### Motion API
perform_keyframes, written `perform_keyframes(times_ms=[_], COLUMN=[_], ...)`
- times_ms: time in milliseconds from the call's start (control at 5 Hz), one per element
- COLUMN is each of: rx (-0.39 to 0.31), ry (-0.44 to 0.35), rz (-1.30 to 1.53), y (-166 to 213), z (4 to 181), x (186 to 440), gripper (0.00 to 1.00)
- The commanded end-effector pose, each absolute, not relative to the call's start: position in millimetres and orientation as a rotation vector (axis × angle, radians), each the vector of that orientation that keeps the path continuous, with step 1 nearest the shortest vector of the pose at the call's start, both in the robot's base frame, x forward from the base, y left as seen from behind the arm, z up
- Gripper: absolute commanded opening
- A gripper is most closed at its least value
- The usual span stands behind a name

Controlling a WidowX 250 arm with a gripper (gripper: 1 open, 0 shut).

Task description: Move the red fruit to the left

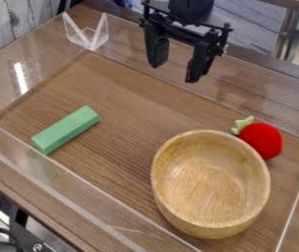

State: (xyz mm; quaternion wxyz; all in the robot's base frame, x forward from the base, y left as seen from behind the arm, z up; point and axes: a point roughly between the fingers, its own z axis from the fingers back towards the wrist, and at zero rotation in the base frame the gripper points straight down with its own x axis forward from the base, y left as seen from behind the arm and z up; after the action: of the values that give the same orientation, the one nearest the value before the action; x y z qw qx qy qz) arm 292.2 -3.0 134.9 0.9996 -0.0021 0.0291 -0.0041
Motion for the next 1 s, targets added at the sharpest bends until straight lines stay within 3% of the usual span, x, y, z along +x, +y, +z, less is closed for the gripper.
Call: perform_keyframes(times_ms=[0, 800], rx=[-0.011, -0.148], ry=[0.094, -0.017], rz=[0.008, 0.473], y=[-6, -101], z=[122.1, 104.2], x=[288, 302], gripper=[1.00, 1.00])
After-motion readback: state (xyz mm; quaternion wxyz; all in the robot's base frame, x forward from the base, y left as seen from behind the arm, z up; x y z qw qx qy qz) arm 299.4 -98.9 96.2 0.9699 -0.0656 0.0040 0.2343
